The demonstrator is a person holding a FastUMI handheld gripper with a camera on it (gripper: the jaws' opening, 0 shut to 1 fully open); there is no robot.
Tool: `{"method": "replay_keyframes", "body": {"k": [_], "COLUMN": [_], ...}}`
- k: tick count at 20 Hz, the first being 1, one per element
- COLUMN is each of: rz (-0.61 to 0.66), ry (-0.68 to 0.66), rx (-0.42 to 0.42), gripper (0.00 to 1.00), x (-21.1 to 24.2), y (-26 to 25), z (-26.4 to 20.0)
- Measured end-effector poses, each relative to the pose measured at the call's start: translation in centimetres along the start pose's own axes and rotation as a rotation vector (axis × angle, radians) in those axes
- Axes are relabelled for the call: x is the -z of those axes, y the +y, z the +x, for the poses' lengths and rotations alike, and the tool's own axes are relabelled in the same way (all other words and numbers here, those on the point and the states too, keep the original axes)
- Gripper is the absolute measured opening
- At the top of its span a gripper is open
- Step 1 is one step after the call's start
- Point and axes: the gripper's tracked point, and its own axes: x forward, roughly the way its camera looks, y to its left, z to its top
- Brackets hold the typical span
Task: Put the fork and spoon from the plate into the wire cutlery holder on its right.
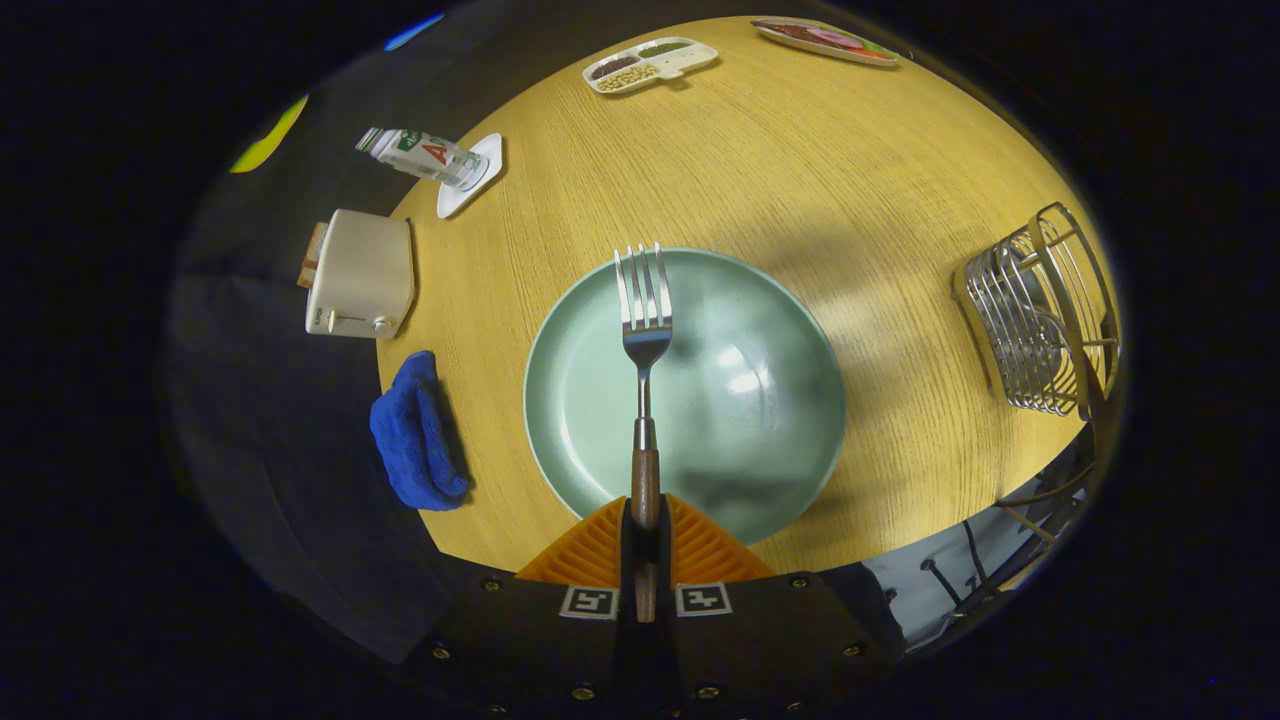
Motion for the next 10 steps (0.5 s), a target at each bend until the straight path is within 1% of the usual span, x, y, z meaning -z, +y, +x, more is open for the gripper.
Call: {"method": "replay_keyframes", "body": {"k": [10], "rz": [0.109], "ry": [-0.087], "rx": [-0.028], "gripper": [0.07], "x": [-0.8], "y": [-2.1], "z": [-3.1]}}
